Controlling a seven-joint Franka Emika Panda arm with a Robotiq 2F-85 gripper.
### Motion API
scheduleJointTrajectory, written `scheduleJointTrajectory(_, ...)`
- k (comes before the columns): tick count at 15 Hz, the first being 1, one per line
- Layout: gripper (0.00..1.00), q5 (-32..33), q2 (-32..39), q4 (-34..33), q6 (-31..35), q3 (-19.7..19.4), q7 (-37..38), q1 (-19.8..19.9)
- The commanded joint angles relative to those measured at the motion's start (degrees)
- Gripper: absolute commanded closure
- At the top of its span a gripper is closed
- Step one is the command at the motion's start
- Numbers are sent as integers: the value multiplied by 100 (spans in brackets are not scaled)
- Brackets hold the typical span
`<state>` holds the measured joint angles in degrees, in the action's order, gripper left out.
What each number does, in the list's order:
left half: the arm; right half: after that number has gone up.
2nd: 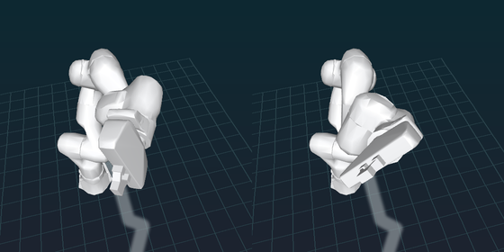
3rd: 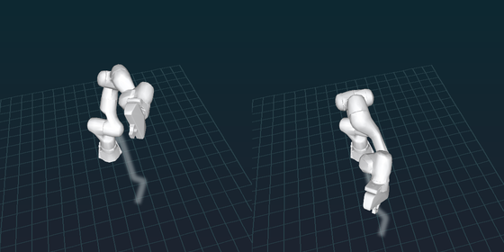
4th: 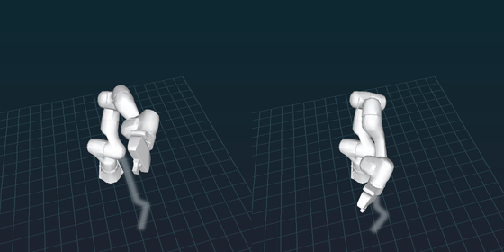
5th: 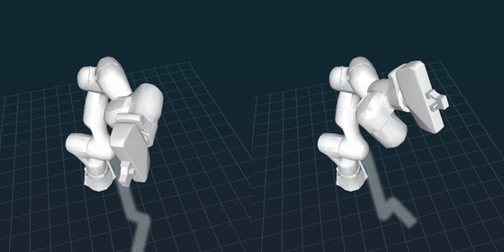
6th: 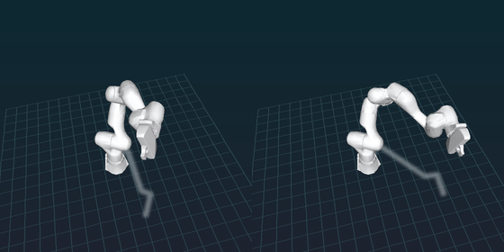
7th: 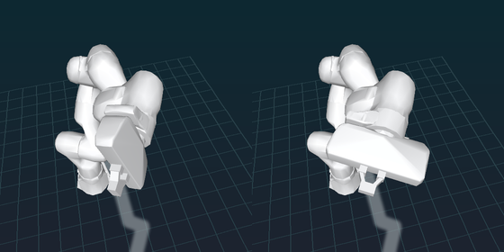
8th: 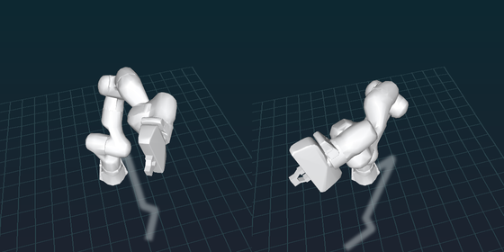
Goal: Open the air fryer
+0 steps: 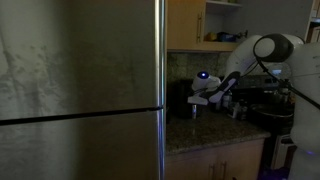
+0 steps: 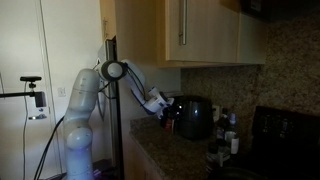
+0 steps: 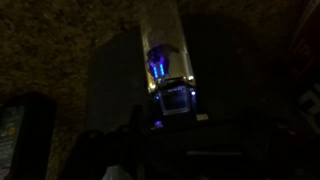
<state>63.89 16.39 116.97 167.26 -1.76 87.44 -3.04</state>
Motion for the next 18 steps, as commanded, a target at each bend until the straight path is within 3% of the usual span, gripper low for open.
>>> scheduleJointTrajectory(1,0,1483,577,-748,348,-563,1415,-249)
scheduleJointTrajectory(9,0,3283,400,-546,-339,-669,2884,-345)
scheduleJointTrajectory(14,0,3073,461,-430,-448,-717,2605,-226)
scheduleJointTrajectory(17,0,2588,461,-279,-345,-686,2172,-187)
scheduleJointTrajectory(18,25,2471,451,-243,-346,-677,2045,-189)
